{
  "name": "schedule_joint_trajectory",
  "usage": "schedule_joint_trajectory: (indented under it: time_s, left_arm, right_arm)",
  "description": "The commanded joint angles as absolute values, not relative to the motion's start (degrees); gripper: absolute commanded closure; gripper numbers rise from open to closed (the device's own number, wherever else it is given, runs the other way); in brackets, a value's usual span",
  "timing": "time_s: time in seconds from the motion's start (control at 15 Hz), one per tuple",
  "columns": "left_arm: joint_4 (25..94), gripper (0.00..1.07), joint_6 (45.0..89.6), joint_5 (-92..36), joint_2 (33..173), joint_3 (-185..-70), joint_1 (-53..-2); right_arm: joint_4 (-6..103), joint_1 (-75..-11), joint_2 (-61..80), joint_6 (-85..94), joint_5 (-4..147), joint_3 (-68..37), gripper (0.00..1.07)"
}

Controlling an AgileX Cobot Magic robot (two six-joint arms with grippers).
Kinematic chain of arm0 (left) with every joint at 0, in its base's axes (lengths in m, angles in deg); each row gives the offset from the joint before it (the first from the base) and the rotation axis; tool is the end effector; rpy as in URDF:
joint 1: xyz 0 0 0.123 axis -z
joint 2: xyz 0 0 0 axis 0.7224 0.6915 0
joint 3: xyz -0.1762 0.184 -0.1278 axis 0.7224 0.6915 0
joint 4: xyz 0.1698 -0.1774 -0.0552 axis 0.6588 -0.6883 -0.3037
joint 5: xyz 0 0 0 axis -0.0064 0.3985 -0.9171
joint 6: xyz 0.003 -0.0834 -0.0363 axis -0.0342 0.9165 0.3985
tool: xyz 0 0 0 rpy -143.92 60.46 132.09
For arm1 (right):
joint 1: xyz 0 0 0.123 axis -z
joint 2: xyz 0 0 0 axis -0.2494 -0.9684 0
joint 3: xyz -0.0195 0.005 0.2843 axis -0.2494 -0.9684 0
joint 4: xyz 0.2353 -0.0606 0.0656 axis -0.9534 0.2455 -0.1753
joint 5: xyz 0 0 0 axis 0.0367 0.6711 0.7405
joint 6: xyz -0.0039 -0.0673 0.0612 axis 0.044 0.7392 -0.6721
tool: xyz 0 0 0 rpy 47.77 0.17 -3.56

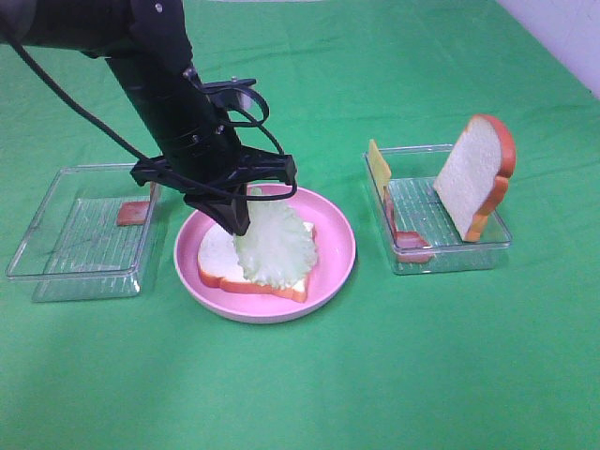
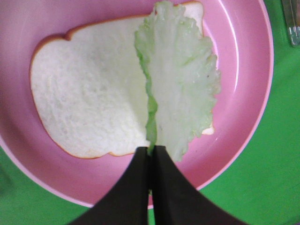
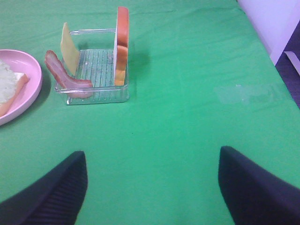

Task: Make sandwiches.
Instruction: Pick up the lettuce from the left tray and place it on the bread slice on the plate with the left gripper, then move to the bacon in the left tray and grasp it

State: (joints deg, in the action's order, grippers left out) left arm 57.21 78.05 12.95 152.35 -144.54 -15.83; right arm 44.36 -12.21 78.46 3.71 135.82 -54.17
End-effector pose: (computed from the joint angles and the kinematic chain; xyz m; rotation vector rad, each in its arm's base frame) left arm 0.3539 -0.2323 0.1803 0.3736 2.9621 -0.4651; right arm -0.0064 0.0064 0.2796 -0.0376 2.0280 0.0220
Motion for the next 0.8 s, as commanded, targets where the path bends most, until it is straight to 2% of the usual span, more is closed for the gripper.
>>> schedule_joint_trajectory:
  time_s: [0.07, 0.2, 0.27, 0.33, 0.47, 0.6, 0.67, 0.8]
  left_arm:
    - [58.1, 1.07, 80.0, 12.5, 152.5, -144.3, -15.7]
    - [60.5, 1.07, 84.1, 12.9, 152.5, -144.3, -15.7]
    - [62.1, 1.03, 86.9, 14.1, 152.5, -144.3, -15.7]
    - [62.5, 0.98, 87.2, 14.3, 152.5, -144.3, -15.7]
    - [62.7, 0.73, 87.3, 14.3, 152.5, -144.3, -15.7]
    - [62.9, 0.42, 87.3, 14.1, 152.1, -144.7, -15.7]
    - [63.9, 0.33, 87.0, 14.6, 152.1, -145.9, -15.7]
    - [65.7, 0.30, 87.0, 15.6, 151.5, -148.1, -15.7]
  right_arm:
    - [44.2, -11.9, 79.3, 4.2, 135.7, -54.3, 0.34]
    - [44.2, -11.9, 79.3, 4.2, 135.7, -54.3, 0.34]
    - [44.2, -11.9, 79.3, 4.2, 135.7, -54.3, 0.34]
    - [44.2, -11.9, 79.3, 4.2, 135.7, -54.3, 0.34]
    - [44.2, -11.9, 79.3, 4.2, 135.7, -54.3, 0.34]
    - [44.2, -11.9, 79.3, 4.2, 135.7, -54.3, 0.34]
    - [44.2, -11.9, 79.3, 4.2, 135.7, -54.3, 0.34]
    - [44.2, -11.9, 79.3, 4.2, 135.7, -54.3, 0.34]
